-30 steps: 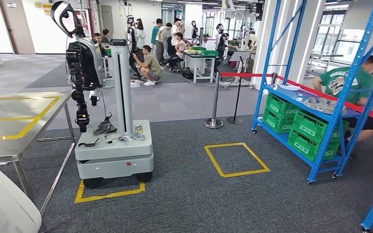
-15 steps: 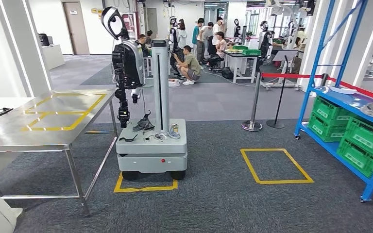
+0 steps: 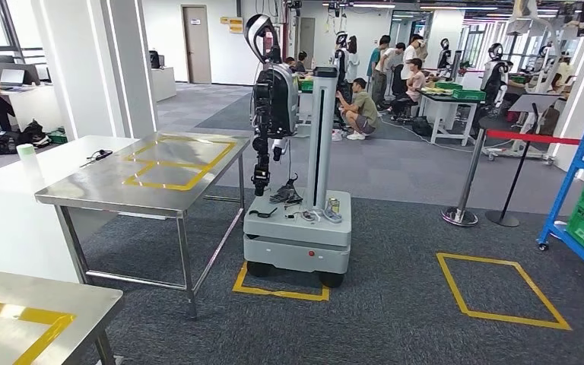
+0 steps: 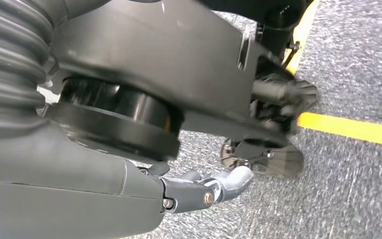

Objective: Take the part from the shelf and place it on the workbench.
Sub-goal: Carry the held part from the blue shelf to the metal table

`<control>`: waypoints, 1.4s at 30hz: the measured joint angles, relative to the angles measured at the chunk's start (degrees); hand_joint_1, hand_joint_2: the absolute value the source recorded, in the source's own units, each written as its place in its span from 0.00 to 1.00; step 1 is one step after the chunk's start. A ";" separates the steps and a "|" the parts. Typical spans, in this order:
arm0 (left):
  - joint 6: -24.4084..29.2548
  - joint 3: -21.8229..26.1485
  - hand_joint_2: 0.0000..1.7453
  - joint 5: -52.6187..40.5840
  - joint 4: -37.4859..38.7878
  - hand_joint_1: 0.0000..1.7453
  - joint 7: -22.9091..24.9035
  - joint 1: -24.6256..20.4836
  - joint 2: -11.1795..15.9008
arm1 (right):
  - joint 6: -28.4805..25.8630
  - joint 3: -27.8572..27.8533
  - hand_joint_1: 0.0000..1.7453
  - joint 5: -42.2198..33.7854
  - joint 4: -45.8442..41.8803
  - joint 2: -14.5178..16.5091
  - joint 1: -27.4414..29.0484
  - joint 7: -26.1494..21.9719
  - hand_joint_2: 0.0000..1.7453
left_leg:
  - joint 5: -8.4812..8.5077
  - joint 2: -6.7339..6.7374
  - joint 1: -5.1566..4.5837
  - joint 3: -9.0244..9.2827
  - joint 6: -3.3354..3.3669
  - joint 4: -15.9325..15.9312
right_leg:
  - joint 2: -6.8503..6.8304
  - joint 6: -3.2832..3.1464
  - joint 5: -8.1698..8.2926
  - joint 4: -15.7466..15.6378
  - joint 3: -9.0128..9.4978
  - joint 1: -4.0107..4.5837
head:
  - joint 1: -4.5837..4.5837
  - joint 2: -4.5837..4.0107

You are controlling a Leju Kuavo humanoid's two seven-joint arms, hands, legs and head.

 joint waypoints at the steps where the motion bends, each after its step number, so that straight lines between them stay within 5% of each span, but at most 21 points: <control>1: 0.00 0.00 1.00 0.00 -0.04 1.00 0.00 0.03 -0.07 | 0.00 0.03 0.00 -0.01 0.01 0.00 0.04 0.09 1.00 | 0.13 -0.72 -0.04 -0.21 0.12 0.01 | 0.51 0.01 -1.68 3.84 -1.77 -0.02 | 0.00 0.00; 3: 0.00 0.01 1.00 0.00 -0.08 1.00 0.01 0.11 -0.20 | 0.00 0.05 0.00 -0.01 0.01 0.00 0.16 0.25 1.00 | 0.37 -2.34 -0.14 -0.50 0.14 0.03 | 0.76 -0.28 -2.10 7.16 -3.34 -0.01 | 0.00 0.00; 5: 0.00 0.02 1.00 0.00 -0.14 1.00 0.01 0.16 -0.26 | 0.01 0.05 0.00 -0.01 0.01 0.00 0.23 0.31 1.00 | 0.59 -4.02 -0.21 -0.57 -0.06 0.04 | 1.79 -1.05 1.55 1.72 -0.74 0.07 | -0.01 0.00; 8: 0.00 0.02 1.00 0.00 -0.31 1.00 0.00 0.17 -0.35 | 0.02 0.06 0.00 -0.01 0.01 -0.08 0.20 0.30 1.00 | 0.99 -6.12 -0.03 -0.84 -0.74 -0.01 | 5.85 -2.21 5.54 -8.46 3.97 0.36 | -0.02 0.00; 9: 0.00 0.03 1.00 0.00 -0.33 1.00 0.01 0.23 -0.40 | 0.02 0.07 0.00 -0.02 0.01 -0.09 0.18 0.32 1.00 | 1.19 -6.74 0.13 -1.02 -1.11 -0.10 | 6.18 -2.31 5.59 -9.25 4.26 0.53 | 0.00 0.00; 11: 0.00 0.13 1.00 0.00 -0.43 1.00 0.02 0.47 -0.44 | 0.02 0.07 0.00 -0.02 0.01 -0.01 0.13 0.37 1.00 | 1.61 -7.77 0.31 -1.33 -1.92 -0.42 | 4.58 -2.40 6.00 -9.72 4.35 0.61 | 0.02 0.00; 13: 0.00 0.35 1.00 0.01 -0.55 1.00 -0.04 0.55 -0.40 | 0.01 0.08 0.00 -0.02 0.01 0.07 0.07 0.34 1.00 | 0.55 -5.31 0.07 -2.21 -2.43 0.88 | 2.92 -2.83 6.62 -10.67 4.60 0.34 | -0.03 0.00; 15: 0.00 0.48 1.00 0.01 -0.57 1.00 -0.05 0.46 -0.40 | 0.01 0.09 0.00 -0.02 0.01 0.14 0.13 0.34 1.00 | -3.06 -1.33 -0.14 -4.63 -2.84 6.34 | 1.17 -3.24 6.91 -11.15 4.63 0.30 | -0.09 0.00; 18: 0.00 0.48 1.00 0.00 -0.49 1.00 0.02 0.55 -0.42 | 0.02 0.09 0.00 -0.03 0.01 0.21 0.34 0.39 1.00 | -6.56 0.12 -0.09 -7.35 -3.54 14.29 | -1.58 -3.42 6.82 -10.83 4.18 0.39 | -0.10 0.00; 21: 0.00 0.49 1.00 0.00 -0.50 1.00 0.02 0.56 -0.41 | 0.00 0.09 0.00 -0.02 0.01 0.28 0.30 0.40 1.00 | -2.95 2.09 -0.13 -1.93 -3.65 6.24 | -3.99 -3.08 6.47 -10.23 4.06 0.39 | -0.09 0.00; 23: 0.00 0.50 1.00 0.00 -0.57 1.00 0.02 0.55 -0.40 | -0.02 0.09 0.00 0.01 0.01 0.28 0.27 0.39 1.00 | -1.33 3.92 -0.38 1.42 -2.87 0.47 | -5.18 -2.52 6.05 -9.62 4.04 0.65 | -0.08 0.00; 26: 0.01 0.64 1.00 0.00 -0.70 1.00 0.02 0.65 -0.40 | -0.04 0.09 0.00 0.11 0.01 0.25 0.20 0.40 1.00 | -0.93 2.94 -0.52 1.49 -1.44 -0.38 | -6.72 -1.73 5.89 -9.46 4.19 0.90 | -0.07 0.00; 27: 0.01 0.73 1.00 0.00 -0.75 1.00 0.00 0.70 -0.40 | -0.04 0.09 0.00 0.13 0.01 0.23 0.13 0.38 1.00 | -0.75 2.33 -0.34 1.41 -1.12 -0.52 | -6.43 -1.40 5.62 -9.23 4.23 0.84 | -0.07 0.00; 29: 0.02 0.85 1.00 0.00 -0.86 1.00 -0.01 0.64 -0.42 | -0.02 0.10 0.00 0.13 0.01 0.21 -0.03 0.22 1.00 | -0.34 1.25 0.13 1.40 -0.50 -0.79 | -3.43 -0.64 3.41 -6.29 3.18 0.50 | -0.04 0.00; 31: 0.38 0.86 1.00 -0.20 -0.91 1.00 -0.17 0.55 -0.50 | -0.02 0.13 0.00 0.14 0.01 0.23 -0.10 0.14 1.00 | -0.06 0.15 0.26 0.99 -0.22 -0.76 | -0.06 -0.11 -0.49 0.86 0.16 0.03 | -0.02 0.00; 33: 2.85 1.04 1.00 -1.57 -0.97 1.00 -1.27 0.51 -1.02 | -0.07 0.24 0.00 0.25 0.01 0.20 -0.03 0.30 1.00 | 0.16 -1.30 0.29 0.61 -0.29 -0.62 | 0.68 0.07 -2.52 6.79 -2.48 -0.19 | -0.02 0.00; 34: 4.84 1.26 1.00 -2.49 -1.08 1.00 -2.14 0.50 -1.52 | -0.11 0.32 0.00 0.33 0.01 0.13 0.05 0.42 1.00 | 0.27 -2.08 0.33 0.48 -0.39 -0.55 | 0.74 0.08 -1.97 7.01 -2.54 -0.26 | -0.02 0.00; 36: 7.85 1.73 1.00 -3.72 -1.46 1.00 -3.48 0.51 -2.58 | -0.19 0.47 0.00 0.45 0.01 -0.06 0.20 0.60 1.00 | 0.45 -3.68 0.50 0.35 -0.71 -0.38 | 1.79 0.05 1.96 0.61 0.68 -0.56 | -0.01 0.00; 38: 8.76 1.89 1.00 -4.07 -1.94 1.00 -3.99 0.50 -3.25 | -0.18 0.60 0.00 0.50 0.01 -0.18 0.30 0.59 1.00 | 0.73 -5.16 0.66 0.12 -1.35 -0.30 | 4.72 0.13 4.59 -6.84 4.27 -0.87 | -0.02 0.00; 40: 9.23 1.90 1.00 -4.10 -2.35 1.00 -4.28 0.52 -3.65 | -0.08 0.90 0.00 0.58 0.01 -0.20 0.28 0.60 1.00 | 1.25 -6.46 0.76 -0.34 -2.32 -0.53 | 5.97 -0.09 4.79 -9.00 5.08 -0.71 | -0.04 0.00; 42: 9.78 2.09 1.00 -4.06 -2.74 1.00 -4.42 0.68 -3.98 | 0.01 1.21 0.00 0.73 0.01 -0.21 0.26 0.66 1.00 | 1.89 -7.72 0.92 -0.80 -3.34 -1.11 | 4.62 -0.90 5.23 -9.10 4.93 -0.45 | -0.05 0.00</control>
